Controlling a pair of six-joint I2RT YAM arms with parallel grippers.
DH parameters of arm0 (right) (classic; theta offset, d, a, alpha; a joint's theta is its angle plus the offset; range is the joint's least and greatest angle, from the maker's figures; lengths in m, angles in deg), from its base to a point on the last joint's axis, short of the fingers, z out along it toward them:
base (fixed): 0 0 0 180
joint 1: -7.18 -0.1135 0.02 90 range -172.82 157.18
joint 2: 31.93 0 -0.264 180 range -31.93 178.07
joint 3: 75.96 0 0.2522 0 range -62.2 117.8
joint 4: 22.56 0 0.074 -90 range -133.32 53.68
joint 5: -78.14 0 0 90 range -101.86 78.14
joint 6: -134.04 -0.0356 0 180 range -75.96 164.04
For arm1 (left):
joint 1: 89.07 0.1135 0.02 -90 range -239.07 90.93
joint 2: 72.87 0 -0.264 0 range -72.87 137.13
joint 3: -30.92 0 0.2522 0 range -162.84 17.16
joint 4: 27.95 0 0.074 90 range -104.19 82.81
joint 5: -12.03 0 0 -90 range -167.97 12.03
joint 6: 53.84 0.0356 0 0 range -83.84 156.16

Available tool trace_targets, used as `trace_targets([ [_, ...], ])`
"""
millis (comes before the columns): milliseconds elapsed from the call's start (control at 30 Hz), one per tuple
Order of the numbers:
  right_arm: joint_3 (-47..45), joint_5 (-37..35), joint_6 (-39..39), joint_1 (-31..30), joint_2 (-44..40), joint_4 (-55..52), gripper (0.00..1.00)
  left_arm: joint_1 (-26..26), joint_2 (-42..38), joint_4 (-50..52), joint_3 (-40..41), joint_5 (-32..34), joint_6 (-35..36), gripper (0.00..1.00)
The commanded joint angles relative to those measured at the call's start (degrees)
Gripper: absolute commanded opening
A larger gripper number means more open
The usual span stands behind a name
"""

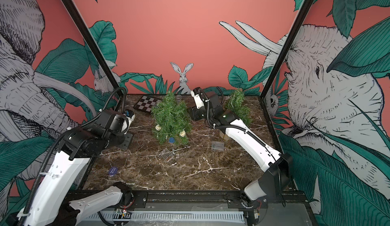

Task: Wrap string light around the christmas tree
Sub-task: Wrap the light string around the Christmas tree.

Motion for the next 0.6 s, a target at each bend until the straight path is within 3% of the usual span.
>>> trace_targets([
  [0,2.7,-1.9,2.0,0.8,1.5,0.6,0.48,3.7,0.5,-4.0,0.4,3.6,3.9,0.04],
  [333,10.7,-1.7,3.6,0.8,8.5,-0.4,0.48,15.5,5.9,-15.8,-2.6,7.9,7.0,0.04],
  [567,19.5,-1.7,6.0,0.9,13.9,-1.3,0.48,16.0,12.4,-29.2,-3.8,5.3,13.5,0.03],
])
